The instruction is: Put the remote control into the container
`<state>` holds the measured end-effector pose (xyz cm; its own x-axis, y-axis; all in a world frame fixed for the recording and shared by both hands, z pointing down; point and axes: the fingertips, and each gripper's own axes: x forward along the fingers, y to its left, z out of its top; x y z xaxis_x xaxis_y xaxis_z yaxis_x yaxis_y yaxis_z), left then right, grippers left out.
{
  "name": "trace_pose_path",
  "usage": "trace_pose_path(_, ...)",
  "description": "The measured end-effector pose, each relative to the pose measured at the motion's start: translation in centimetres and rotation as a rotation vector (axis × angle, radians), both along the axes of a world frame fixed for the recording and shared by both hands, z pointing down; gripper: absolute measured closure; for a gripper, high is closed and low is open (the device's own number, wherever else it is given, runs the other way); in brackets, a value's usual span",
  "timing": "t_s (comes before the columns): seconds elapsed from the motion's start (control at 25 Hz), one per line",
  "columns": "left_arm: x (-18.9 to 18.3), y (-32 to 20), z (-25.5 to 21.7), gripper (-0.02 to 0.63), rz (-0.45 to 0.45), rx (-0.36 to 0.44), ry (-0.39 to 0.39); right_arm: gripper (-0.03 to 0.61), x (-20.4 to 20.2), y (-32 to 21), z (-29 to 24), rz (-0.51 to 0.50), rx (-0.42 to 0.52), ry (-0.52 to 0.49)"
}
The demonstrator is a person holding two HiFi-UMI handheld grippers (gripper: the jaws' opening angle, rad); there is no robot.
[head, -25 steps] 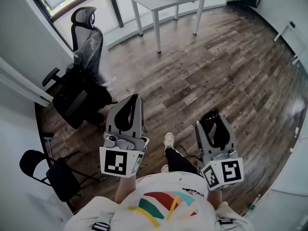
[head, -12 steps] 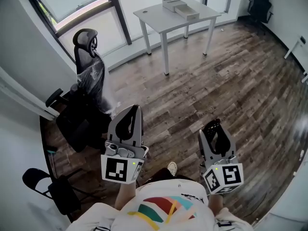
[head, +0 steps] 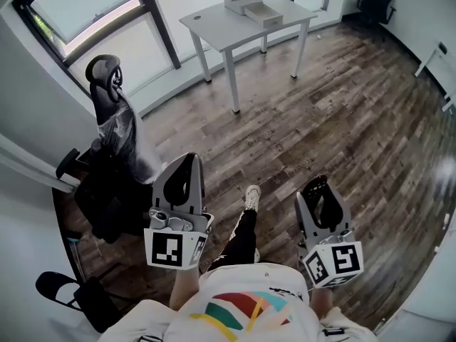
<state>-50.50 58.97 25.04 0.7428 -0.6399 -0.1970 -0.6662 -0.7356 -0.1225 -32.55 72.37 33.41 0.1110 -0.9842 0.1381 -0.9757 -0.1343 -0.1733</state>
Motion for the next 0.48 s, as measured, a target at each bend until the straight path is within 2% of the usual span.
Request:
trace_pose_path(0.28,6.4,-8.6,-0.3,0.606,0.038,0.01,0.039,0.327,5.5,-8.1,-2.2,0.026,0.056,0.062)
trace_pose_path(0.48,10.7,-16.1,-2.2,0.606,0.046,0.024,0.065,0.327,10.1,-15.8,-4.3,0.032,0.07,0.099)
